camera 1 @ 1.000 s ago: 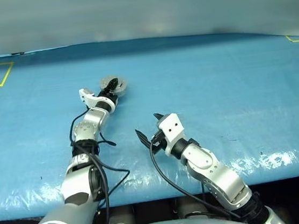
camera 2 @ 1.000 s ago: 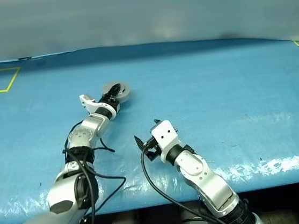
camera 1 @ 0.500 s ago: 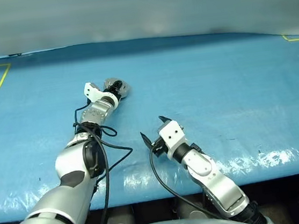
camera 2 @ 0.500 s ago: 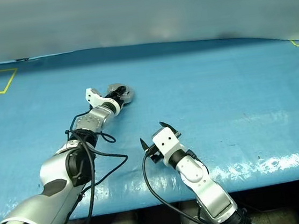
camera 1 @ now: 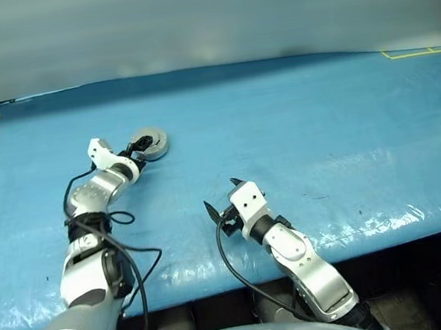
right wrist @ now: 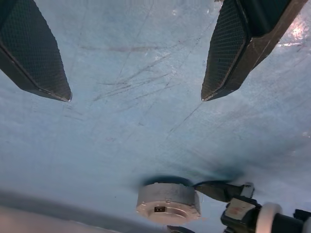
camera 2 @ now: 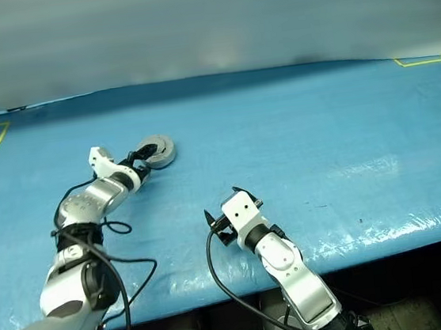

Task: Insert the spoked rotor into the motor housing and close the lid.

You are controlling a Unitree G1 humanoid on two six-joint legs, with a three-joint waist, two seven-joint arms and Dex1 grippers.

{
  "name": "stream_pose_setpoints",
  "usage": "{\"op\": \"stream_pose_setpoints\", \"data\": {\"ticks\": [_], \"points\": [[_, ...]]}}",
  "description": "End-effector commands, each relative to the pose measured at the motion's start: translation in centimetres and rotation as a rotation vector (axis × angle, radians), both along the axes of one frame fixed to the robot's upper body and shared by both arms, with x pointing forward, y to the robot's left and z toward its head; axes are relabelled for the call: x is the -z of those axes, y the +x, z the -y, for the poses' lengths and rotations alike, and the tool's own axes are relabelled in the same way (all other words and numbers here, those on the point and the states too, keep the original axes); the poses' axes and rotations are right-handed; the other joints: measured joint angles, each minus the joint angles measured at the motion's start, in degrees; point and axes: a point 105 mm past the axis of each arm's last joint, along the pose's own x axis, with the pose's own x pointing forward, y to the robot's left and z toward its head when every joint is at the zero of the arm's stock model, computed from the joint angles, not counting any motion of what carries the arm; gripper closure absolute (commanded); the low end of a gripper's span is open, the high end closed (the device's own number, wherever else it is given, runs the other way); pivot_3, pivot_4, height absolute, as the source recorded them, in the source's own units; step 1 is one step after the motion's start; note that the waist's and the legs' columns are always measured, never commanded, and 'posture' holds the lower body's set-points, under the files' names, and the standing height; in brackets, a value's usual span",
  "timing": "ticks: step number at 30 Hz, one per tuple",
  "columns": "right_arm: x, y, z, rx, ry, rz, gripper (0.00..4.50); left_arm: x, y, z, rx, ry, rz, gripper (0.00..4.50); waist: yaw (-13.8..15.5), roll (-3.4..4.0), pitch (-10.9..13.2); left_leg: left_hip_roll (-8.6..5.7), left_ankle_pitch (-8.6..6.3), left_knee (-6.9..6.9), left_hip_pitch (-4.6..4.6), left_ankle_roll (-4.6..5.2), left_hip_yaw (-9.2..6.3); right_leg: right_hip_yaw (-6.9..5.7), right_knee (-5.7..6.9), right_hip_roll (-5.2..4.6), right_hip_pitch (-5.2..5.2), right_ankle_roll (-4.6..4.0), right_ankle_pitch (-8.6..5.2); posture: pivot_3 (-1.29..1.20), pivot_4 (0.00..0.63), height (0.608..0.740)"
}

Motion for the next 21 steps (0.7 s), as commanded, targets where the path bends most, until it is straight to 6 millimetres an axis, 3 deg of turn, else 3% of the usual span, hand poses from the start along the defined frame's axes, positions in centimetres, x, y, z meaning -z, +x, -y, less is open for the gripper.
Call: {"op": "stream_pose_setpoints", "data": {"ticks": [1,6,10,16,21], "points": [[-1.1,0.2,-0.5,-0.029,0.037,0.022,0.0,3.2,-4.3,-0.8,0.066,0.097,-0.136,0.02,0.0,0.01,-0.1,0.01,0.0,-0.01,0.01,0.0,0.01,0.03,0.0,0.02,-0.01,0.0,0.0,0.0,0.15,0.74],[-1.1,0.7,0.4,-0.015,0.034,0.019,0.0,1.5,-7.3,-0.8,0.148,0.341,0.02,0.02,0.4,-0.03,-0.1,-0.02,-0.01,-0.03,-0.08,-0.06,0.1,0.13,-0.1,-0.03,-0.08,-0.04,-0.03,0.0,0.15,0.74],[-0.9,1.1,2.3,0.051,0.024,0.017,0.0,-1.3,-8.9,-0.1,0.137,0.572,0.286,0.02,1.4,-0.14,0.0,-0.03,-0.04,-0.06,-0.23,-0.1,0.22,0.2,-0.16,-0.06,-0.26,-0.28,-0.18,0.0,0.15,0.74],[-1.3,0.5,4.9,0.134,0.081,0.013,0.0,-0.8,-10.9,1.2,0.207,0.974,0.439,0.02,3.4,-0.19,0.1,-0.01,-0.04,-0.14,-0.53,-0.12,0.21,0.16,-0.21,-0.07,-0.57,-0.38,-0.3,0.0,0.15,0.74],[-2.0,0.2,7.1,0.241,0.095,0.055,0.0,-1.6,-12.0,2.8,0.116,0.961,0.557,0.02,3.8,-0.2,0.1,-0.06,-0.07,-0.11,-0.69,-0.09,0.26,0.15,-0.35,-0.18,-0.62,-0.3,-0.32,0.0,0.15,0.74]]}}
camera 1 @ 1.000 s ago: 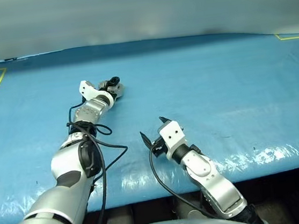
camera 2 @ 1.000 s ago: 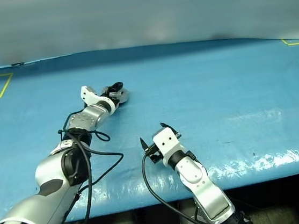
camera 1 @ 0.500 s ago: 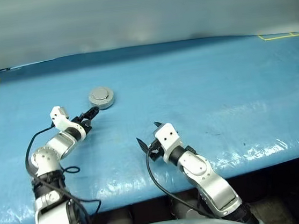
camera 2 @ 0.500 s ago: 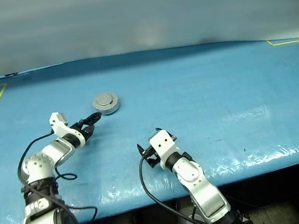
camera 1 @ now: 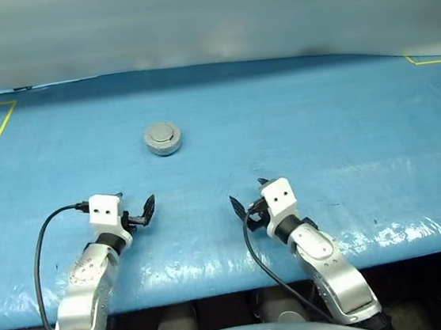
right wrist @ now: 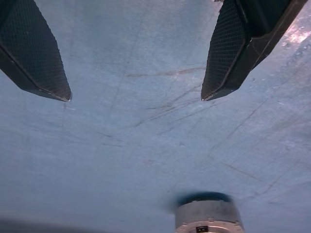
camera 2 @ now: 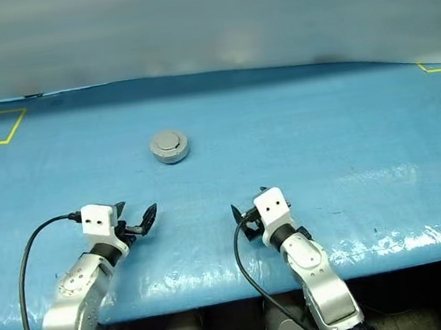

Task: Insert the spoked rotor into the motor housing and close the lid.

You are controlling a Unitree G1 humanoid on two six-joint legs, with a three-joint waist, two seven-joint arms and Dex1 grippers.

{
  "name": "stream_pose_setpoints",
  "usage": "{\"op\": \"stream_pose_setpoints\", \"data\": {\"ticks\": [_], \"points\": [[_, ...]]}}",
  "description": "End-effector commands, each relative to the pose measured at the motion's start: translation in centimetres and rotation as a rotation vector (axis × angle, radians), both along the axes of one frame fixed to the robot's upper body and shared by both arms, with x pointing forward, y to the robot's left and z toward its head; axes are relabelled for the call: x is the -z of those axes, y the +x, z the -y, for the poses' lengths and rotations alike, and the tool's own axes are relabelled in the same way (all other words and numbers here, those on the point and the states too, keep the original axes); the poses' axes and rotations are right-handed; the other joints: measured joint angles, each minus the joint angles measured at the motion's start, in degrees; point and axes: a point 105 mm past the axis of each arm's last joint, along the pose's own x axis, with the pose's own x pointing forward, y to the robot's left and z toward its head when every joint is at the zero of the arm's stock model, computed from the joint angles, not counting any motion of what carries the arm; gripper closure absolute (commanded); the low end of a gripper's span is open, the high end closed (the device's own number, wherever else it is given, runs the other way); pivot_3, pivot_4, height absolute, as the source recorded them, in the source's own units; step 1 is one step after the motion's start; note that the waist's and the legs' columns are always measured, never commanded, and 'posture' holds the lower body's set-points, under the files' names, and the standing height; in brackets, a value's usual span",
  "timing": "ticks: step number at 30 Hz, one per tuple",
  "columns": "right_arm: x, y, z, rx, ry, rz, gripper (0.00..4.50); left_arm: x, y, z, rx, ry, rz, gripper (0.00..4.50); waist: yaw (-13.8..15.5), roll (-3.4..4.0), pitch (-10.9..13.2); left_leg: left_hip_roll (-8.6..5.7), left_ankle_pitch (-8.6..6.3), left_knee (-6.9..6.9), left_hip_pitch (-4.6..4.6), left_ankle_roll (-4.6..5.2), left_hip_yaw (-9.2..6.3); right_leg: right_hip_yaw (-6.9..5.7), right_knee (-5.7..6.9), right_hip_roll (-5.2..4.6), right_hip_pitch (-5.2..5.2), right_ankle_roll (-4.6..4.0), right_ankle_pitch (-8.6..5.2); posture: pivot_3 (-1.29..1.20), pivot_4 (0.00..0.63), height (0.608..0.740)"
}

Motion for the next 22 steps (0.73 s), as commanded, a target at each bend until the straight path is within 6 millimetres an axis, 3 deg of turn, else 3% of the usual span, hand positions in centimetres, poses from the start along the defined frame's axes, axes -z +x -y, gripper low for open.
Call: {"op": "stream_pose_setpoints", "data": {"ticks": [1,7,22], "points": [[-2.1,-0.2,1.0,0.042,-0.008,0.103,0.0,-2.2,-0.3,1.3,0.015,-0.007,0.138,0.02,0.1,-0.01,0.0,0.01,0.0,0.0,-0.04,0.0,-0.01,-0.02,-0.02,0.0,-0.03,0.01,0.01,0.0,0.15,0.74],[-1.1,-1.1,0.5,-0.016,-0.069,0.091,0.0,-1.2,-0.6,2.2,0.072,0.066,0.111,0.02,0.0,0.0,0.0,0.02,0.0,0.0,-0.37,0.01,-0.01,-0.02,0.13,0.05,-0.47,-0.01,-0.01,0.0,0.15,0.74],[-1.1,-0.7,0.8,0.02,-0.018,0.076,0.0,-1.4,-0.2,2.8,0.097,0.092,0.127,0.02,0.1,0.0,0.0,0.02,0.0,0.01,-0.42,0.02,-0.01,-0.04,0.13,0.04,-0.51,-0.01,-0.01,0.0,0.15,0.74]]}}
